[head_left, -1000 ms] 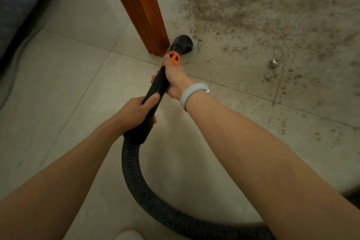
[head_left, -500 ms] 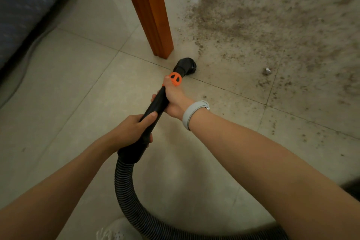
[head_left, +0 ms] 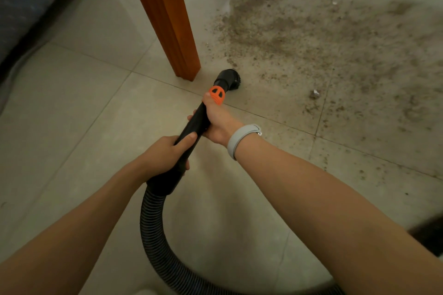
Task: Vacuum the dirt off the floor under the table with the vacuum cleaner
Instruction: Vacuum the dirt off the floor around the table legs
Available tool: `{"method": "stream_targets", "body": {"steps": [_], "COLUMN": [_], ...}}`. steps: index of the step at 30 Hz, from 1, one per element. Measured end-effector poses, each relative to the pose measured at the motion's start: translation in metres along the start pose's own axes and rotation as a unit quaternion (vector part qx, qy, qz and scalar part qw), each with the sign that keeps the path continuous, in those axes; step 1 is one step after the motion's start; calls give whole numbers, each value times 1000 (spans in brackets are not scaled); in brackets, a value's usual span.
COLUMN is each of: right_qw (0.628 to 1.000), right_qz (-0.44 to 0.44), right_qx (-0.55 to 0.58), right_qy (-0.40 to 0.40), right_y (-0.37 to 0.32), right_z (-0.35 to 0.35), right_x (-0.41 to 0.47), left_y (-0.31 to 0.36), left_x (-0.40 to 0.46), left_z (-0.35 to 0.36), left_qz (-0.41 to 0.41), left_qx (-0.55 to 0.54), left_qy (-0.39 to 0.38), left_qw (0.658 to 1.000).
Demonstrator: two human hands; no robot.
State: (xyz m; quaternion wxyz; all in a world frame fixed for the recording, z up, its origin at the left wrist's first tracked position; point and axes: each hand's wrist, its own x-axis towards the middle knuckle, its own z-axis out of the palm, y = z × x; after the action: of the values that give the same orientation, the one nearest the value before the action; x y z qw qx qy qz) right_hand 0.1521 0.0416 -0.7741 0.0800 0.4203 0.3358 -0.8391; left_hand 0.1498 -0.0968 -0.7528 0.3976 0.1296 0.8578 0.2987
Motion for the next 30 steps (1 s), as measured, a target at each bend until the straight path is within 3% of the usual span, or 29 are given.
{"method": "stream_targets", "body": {"steps": [9, 15, 30], "right_qw": [999, 999, 999], "right_qz": [-47, -35, 1], "right_qx": [-3, 14, 39], "right_qy": [13, 15, 3], "right_y": [-34, -44, 26], "right_z": [9, 2, -22], "right_x": [27, 28, -25], "left_y": [23, 36, -8], "left_x": [42, 49, -29], "left_z": [-7, -5, 25], "left_qz": [0, 4, 7], "left_qx": [0, 21, 48], "left_qy": [16, 9, -9], "left_qw": [1000, 1000, 999]}}
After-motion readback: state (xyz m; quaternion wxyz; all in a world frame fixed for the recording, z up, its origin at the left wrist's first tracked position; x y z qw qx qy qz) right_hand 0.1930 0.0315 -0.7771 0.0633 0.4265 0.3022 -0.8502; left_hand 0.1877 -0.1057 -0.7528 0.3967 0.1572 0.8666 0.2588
